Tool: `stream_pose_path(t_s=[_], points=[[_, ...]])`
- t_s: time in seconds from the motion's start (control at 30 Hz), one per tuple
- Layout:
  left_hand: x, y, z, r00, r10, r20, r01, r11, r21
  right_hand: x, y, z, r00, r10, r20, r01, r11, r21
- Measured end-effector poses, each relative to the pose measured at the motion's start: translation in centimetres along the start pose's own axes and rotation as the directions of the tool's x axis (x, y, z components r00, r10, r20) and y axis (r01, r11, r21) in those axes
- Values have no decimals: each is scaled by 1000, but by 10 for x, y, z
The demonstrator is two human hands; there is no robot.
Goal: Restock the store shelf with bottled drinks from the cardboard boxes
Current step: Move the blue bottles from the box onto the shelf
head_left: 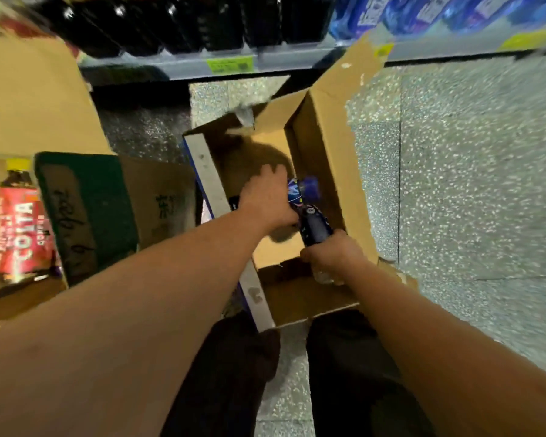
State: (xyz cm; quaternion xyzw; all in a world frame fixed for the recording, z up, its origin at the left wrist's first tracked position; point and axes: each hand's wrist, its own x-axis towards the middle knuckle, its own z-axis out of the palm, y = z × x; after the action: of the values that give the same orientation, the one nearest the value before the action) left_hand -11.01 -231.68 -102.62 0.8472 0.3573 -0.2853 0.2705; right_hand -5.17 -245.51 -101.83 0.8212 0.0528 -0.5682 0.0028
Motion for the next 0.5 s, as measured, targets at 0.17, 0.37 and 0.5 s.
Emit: stream_pose_path(t_s=[0.17,0.37,0.5], points=[[-57,25,-70,996,83,-44,-91,974,-207,-79,-3,-36,989,23,-143,-5,992,123],[-127,53,-143,993,-111,-43,63,796,-602,-176,-20,-69,961,-39,-273,166,872,461],[-169,68,-186,983,-184,-7,95,537,-838,-234,-35,-91,952,-171,-255,306,476,824]])
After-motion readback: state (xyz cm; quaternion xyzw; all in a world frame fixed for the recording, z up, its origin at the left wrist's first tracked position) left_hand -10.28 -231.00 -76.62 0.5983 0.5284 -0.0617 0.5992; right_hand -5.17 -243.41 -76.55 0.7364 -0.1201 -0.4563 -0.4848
